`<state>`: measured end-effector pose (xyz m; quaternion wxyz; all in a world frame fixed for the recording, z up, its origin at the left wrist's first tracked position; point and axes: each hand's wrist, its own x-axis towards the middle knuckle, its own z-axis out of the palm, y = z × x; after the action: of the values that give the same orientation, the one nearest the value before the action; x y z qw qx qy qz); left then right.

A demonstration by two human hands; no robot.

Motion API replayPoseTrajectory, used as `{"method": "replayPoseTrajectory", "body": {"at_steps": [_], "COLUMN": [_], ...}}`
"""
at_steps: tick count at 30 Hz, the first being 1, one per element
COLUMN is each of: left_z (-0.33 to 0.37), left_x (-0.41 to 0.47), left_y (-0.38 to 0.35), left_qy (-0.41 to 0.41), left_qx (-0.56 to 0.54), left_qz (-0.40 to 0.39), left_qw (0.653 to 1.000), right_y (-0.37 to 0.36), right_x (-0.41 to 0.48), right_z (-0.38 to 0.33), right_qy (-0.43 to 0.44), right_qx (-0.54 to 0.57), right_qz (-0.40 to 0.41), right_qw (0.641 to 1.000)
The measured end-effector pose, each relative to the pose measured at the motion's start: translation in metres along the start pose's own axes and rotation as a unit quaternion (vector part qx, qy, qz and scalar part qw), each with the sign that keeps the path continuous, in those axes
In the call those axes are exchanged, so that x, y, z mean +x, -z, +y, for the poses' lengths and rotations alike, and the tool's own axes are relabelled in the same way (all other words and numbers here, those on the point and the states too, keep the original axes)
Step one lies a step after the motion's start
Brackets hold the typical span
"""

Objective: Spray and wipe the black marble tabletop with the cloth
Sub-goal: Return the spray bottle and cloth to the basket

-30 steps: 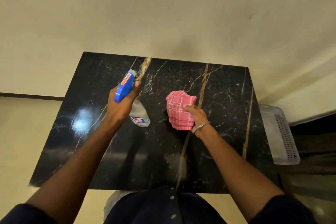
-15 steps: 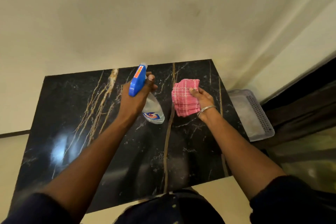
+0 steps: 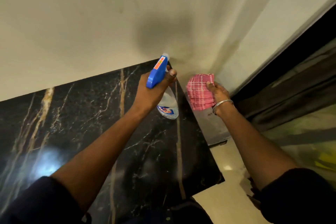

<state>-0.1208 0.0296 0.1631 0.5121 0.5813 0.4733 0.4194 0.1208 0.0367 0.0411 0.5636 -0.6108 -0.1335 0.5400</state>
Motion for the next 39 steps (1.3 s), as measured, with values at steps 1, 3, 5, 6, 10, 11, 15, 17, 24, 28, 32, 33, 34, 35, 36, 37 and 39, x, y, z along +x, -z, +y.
{"method": "replayPoseTrajectory", "body": {"at_steps": [1,3,5,6,10,11,15,17,24,28,32,33,34,35,36,37,39], "left_z": [-0.002,-0.006,-0.012,-0.016,-0.051,-0.063,-0.124,-0.156,-0.230,-0.238,-0.233,-0.234,-0.234,-0.234,-0.232,-0.232,-0.225], "left_x": [0.013,0.036,0.052,0.060,0.084,0.089,0.100,0.103,0.106,0.106,0.110,0.110,0.109,0.109,0.108,0.108,0.108], "left_y": [-0.020,-0.058,-0.088,-0.105,-0.157,-0.169,-0.208,-0.222,-0.250,-0.263,-0.270,-0.270,-0.268,-0.267,-0.264,-0.261,-0.253], "left_qy": [0.002,0.008,0.017,0.021,0.042,0.043,0.059,0.090,0.150,0.157,0.134,0.135,0.143,0.149,0.151,0.151,0.145], "left_qx": [0.009,0.028,0.030,0.031,0.027,0.036,0.064,0.072,0.114,0.107,0.099,0.099,0.108,0.111,0.113,0.111,0.121], "left_qz": [-0.009,-0.035,-0.063,-0.077,-0.129,-0.144,-0.156,-0.154,-0.136,-0.144,-0.166,-0.160,-0.155,-0.149,-0.153,-0.154,-0.168], "left_qw": [1.000,0.999,0.997,0.996,0.990,0.988,0.984,0.981,0.973,0.971,0.972,0.973,0.971,0.971,0.970,0.970,0.968], "right_y": [0.016,0.045,0.070,0.083,0.126,0.135,0.160,0.175,0.209,0.196,0.188,0.191,0.192,0.194,0.194,0.196,0.196], "right_x": [0.014,0.040,0.062,0.074,0.119,0.128,0.164,0.183,0.217,0.213,0.196,0.193,0.190,0.188,0.185,0.185,0.181], "right_z": [-0.003,-0.005,-0.001,0.003,0.024,0.030,0.060,0.080,0.126,0.126,0.115,0.114,0.113,0.111,0.106,0.105,0.095], "right_qy": [-0.001,-0.005,-0.012,-0.016,-0.037,-0.042,-0.057,-0.065,-0.059,-0.013,0.015,0.027,0.032,0.042,0.037,0.035,0.021], "right_qx": [0.000,-0.012,-0.036,-0.049,-0.080,-0.081,-0.135,-0.185,-0.402,-0.617,-0.702,-0.713,-0.718,-0.720,-0.719,-0.719,-0.731], "right_qz": [0.012,0.028,0.048,0.055,0.056,0.053,0.062,0.062,0.070,0.061,0.083,0.093,0.096,0.096,0.087,0.080,0.070], "right_qw": [1.000,1.000,0.998,0.997,0.995,0.994,0.987,0.979,0.911,0.784,0.707,0.694,0.688,0.686,0.689,0.689,0.679]}}
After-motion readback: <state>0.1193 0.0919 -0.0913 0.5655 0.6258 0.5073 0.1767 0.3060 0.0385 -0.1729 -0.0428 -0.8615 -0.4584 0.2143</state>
